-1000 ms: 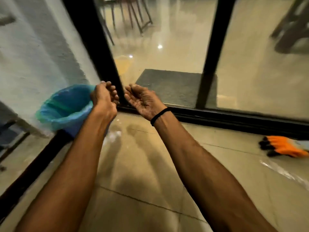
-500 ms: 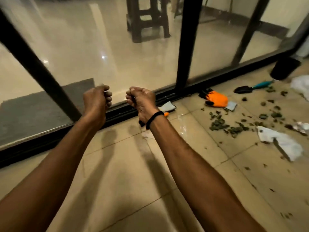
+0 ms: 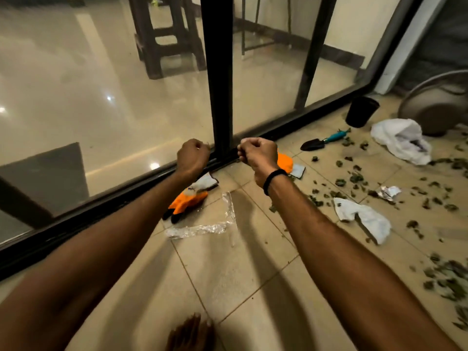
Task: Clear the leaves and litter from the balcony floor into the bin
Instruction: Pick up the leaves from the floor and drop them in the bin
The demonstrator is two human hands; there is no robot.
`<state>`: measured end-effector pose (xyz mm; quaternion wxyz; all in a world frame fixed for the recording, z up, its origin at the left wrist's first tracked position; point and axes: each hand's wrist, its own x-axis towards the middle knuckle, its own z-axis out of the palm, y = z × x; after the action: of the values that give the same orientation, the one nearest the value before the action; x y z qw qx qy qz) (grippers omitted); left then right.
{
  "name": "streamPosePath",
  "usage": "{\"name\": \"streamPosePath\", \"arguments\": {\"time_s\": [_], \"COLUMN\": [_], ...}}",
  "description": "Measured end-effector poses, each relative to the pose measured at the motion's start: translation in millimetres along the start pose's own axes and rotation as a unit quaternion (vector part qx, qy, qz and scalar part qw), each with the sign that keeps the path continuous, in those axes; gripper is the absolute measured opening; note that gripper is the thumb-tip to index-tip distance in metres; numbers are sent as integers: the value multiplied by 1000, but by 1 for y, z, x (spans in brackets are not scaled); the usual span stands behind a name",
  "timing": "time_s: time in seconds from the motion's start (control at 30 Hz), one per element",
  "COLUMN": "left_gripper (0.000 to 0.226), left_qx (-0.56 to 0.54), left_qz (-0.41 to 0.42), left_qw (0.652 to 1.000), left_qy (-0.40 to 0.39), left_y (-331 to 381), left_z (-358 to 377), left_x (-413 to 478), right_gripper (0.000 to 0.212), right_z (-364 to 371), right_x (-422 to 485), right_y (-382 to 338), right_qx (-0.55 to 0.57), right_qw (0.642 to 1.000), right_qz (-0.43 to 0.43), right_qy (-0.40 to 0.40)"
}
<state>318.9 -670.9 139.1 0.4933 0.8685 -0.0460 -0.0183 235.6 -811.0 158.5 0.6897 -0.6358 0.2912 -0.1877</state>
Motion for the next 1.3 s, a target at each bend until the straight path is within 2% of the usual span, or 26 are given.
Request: {"name": "streamPosePath", "arguments": {"time_s": [0.13, 0.23, 0.33, 0.43, 0.53, 0.63, 0.7, 0.77, 0.8, 0.83, 0.9, 1.0, 1.07, 1.13, 1.2, 1.3], "left_gripper": [23, 16, 24, 34, 37, 38, 37, 37, 37, 36, 33, 29, 25, 23, 27, 43], "left_qx": [59, 89, 143, 196, 240, 237, 217, 186, 171, 159, 149, 133, 121, 110, 112, 162], "left_qz": [29, 19, 27, 54, 85, 122, 146, 145, 139, 134, 141, 167, 196, 225, 250, 250], "left_qw": [997, 993, 984, 971, 957, 953, 956, 964, 969, 972, 973, 970, 964, 955, 943, 923], "left_qy": [-45, -76, -104, -126, -140, -142, -135, -119, -111, -107, -104, -114, -129, -157, -186, -244], "left_y": [-12, -33, -54, -76, -94, -101, -101, -94, -90, -86, -78, -74, -73, -73, -72, -71], "left_z": [64, 104, 128, 137, 147, 159, 173, 185, 192, 199, 211, 227, 234, 243, 253, 266], "left_x": [25, 34, 47, 71, 90, 93, 92, 88, 87, 86, 82, 75, 63, 47, 35, 26], "right_gripper": [19, 16, 13, 13, 29, 42, 49, 39, 30, 23, 16, 20, 25, 30, 35, 43], "right_z": [-24, -26, -23, -24, -22, -18, -16, -15, -13, -13, -16, -38, -62, -88, -111, -126], "right_x": [44, 66, 86, 96, 108, 121, 130, 132, 132, 132, 130, 127, 129, 138, 152, 174], "right_y": [6, 27, 59, 91, 125, 158, 175, 183, 186, 189, 191, 185, 172, 162, 160, 170], "right_qx": [-125, -154, -190, -270, -361, -415, -501, -565, -577, -575, -539, -450, -429, -440, -479, -512], "right_qw": [991, 985, 977, 960, 931, 908, 861, 818, 808, 811, 837, 882, 883, 871, 856, 853], "right_qz": [-26, -15, -16, -29, -39, -45, -52, -68, -82, -92, -93, -105, -95, -76, -50, -9], "right_qy": [48, 73, 90, 73, 39, -27, -73, -89, -82, -64, -17, 89, 165, 204, 191, 98]}}
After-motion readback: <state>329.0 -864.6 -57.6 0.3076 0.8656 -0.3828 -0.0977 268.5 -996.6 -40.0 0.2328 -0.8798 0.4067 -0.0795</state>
